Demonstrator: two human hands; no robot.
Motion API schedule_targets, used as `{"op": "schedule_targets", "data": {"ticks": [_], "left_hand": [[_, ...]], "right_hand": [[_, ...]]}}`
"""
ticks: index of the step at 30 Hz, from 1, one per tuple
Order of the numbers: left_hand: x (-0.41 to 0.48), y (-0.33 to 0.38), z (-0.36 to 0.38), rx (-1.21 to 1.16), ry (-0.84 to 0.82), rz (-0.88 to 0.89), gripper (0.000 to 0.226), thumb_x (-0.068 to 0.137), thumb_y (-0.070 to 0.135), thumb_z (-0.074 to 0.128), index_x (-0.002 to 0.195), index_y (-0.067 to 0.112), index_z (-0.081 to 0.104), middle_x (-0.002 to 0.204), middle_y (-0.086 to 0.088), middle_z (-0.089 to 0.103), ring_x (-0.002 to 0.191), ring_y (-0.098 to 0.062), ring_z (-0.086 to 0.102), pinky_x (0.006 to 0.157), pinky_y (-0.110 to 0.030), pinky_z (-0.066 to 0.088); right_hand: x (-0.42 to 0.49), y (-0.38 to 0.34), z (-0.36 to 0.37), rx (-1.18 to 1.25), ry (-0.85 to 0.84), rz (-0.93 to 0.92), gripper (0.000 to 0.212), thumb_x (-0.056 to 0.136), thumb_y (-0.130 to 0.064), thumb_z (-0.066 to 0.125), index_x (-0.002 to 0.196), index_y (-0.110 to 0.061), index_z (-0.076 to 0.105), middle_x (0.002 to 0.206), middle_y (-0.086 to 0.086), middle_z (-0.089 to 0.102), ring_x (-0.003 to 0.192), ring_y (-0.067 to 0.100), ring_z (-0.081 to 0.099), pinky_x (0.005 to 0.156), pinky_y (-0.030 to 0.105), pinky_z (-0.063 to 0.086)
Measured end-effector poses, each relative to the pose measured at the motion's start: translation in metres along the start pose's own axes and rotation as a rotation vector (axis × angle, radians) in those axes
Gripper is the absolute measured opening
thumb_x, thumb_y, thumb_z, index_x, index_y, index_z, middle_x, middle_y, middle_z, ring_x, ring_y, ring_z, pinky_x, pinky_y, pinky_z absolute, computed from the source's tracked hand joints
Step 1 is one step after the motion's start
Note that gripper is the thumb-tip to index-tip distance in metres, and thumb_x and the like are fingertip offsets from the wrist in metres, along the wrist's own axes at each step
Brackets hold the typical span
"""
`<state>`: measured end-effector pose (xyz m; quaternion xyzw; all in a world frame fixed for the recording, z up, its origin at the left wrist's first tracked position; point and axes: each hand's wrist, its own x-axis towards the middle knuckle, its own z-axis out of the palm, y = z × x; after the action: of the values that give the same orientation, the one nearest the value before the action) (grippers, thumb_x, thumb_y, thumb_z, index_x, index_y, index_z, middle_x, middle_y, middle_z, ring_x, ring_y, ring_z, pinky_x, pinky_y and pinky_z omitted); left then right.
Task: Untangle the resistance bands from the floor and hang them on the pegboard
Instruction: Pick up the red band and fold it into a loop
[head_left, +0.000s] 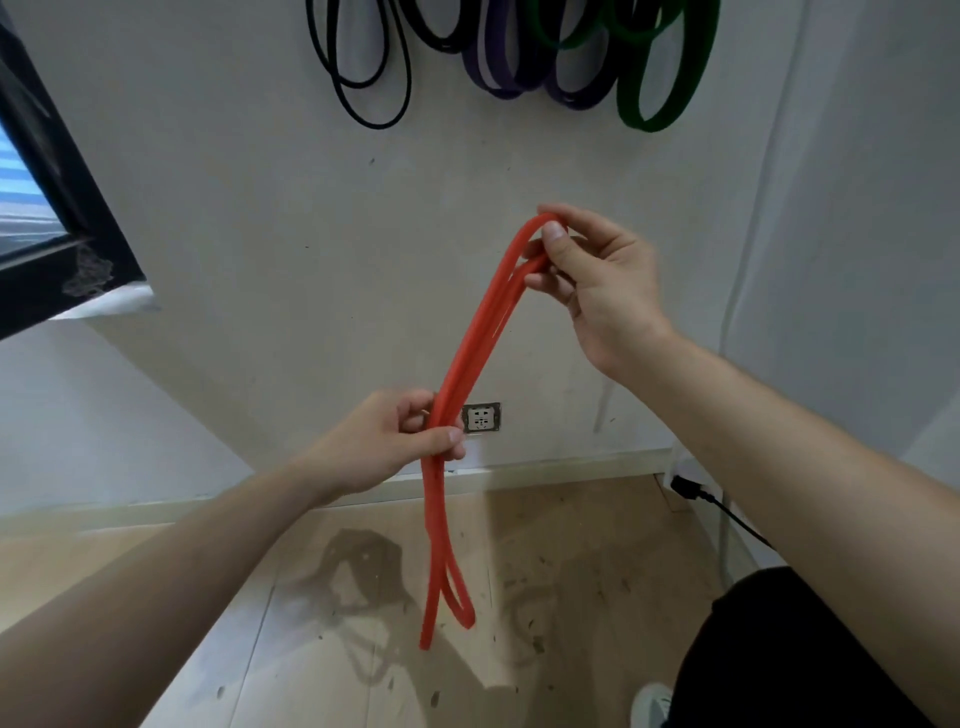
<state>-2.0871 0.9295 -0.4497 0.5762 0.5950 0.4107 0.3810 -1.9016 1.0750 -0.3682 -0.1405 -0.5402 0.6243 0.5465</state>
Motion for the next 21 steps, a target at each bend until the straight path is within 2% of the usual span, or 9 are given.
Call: {"op": "schedule_targets", "data": {"ticks": [3,6,8,11,13,15,16,18,21], "left_hand": [[0.001,0.001,-0.004,-0.007,0.043,0.014,0.012,0.094,0.007,0.068,0.106,0.009,0.069,0.084,-0.006,0.076,0.082,-0.018,0.074,0.077,-0.024,0.058],[0.001,0.005,-0.012,-0.125,0.201,0.038,0.024,0.092,0.003,0.068,0.112,0.016,0.070,0.083,-0.002,0.076,0.074,-0.016,0.072,0.074,-0.022,0.059],[0.000,0.008,-0.017,-0.161,0.299,0.066,0.022,0.094,0.005,0.067,0.112,0.018,0.069,0.081,0.000,0.076,0.070,-0.014,0.070,0.071,-0.023,0.059],[-0.003,0.010,-0.024,-0.191,0.381,0.100,0.017,0.096,0.007,0.063,0.109,0.015,0.071,0.079,0.002,0.074,0.066,-0.011,0.067,0.069,-0.022,0.059],[-0.005,0.012,-0.027,-0.214,0.391,0.100,0.017,0.097,0.008,0.063,0.109,0.016,0.072,0.079,0.004,0.073,0.067,-0.010,0.066,0.070,-0.021,0.058],[-0.007,0.012,-0.028,-0.242,0.356,0.090,0.018,0.096,0.008,0.063,0.110,0.014,0.072,0.079,0.003,0.073,0.069,-0.010,0.066,0.072,-0.020,0.057],[-0.008,0.012,-0.027,-0.246,0.331,0.080,0.018,0.096,0.008,0.063,0.110,0.012,0.072,0.079,0.003,0.073,0.070,-0.010,0.067,0.072,-0.019,0.057],[-0.010,0.011,-0.026,-0.212,0.280,0.058,0.017,0.095,0.009,0.065,0.110,0.011,0.073,0.080,0.002,0.073,0.073,-0.011,0.068,0.072,-0.018,0.056],[-0.013,0.015,-0.023,-0.132,0.207,0.067,0.017,0.095,0.007,0.065,0.109,0.013,0.073,0.080,0.005,0.075,0.074,-0.006,0.069,0.071,-0.017,0.055]], "right_hand": [[0.009,0.001,-0.012,0.005,0.109,0.016,0.014,0.098,0.003,0.058,0.108,0.000,0.066,0.077,0.014,0.068,0.066,0.020,0.069,0.063,0.024,0.059],[0.017,0.010,-0.027,-0.053,0.209,0.109,0.010,0.100,0.003,0.053,0.101,-0.002,0.062,0.083,0.016,0.063,0.066,0.021,0.066,0.062,0.026,0.060],[0.019,0.020,-0.039,-0.161,0.181,0.214,0.011,0.100,0.005,0.051,0.101,-0.004,0.057,0.088,0.014,0.060,0.066,0.021,0.064,0.059,0.027,0.061],[0.012,0.035,-0.061,-0.452,-0.110,0.400,0.015,0.096,0.006,0.058,0.098,-0.009,0.056,0.093,0.015,0.066,0.073,0.021,0.068,0.062,0.032,0.063],[0.006,0.041,-0.070,-0.682,-0.349,0.547,0.020,0.091,0.006,0.065,0.100,-0.011,0.057,0.100,0.017,0.070,0.084,0.022,0.070,0.075,0.036,0.060],[0.000,0.045,-0.071,-0.912,-0.574,0.630,0.030,0.090,0.003,0.068,0.114,-0.012,0.059,0.109,0.014,0.069,0.097,0.024,0.068,0.090,0.039,0.056],[-0.003,0.047,-0.067,-0.978,-0.650,0.623,0.040,0.089,0.002,0.070,0.124,-0.013,0.059,0.115,0.011,0.069,0.104,0.024,0.067,0.096,0.040,0.054],[-0.006,0.045,-0.053,-0.975,-0.699,0.530,0.058,0.086,-0.002,0.075,0.137,-0.016,0.054,0.124,0.005,0.065,0.117,0.022,0.062,0.098,0.033,0.055],[-0.015,0.038,-0.019,-0.848,-0.746,0.377,0.070,0.082,-0.026,0.083,0.143,-0.025,0.050,0.133,-0.008,0.062,0.126,0.006,0.055,0.097,0.018,0.046]]}}
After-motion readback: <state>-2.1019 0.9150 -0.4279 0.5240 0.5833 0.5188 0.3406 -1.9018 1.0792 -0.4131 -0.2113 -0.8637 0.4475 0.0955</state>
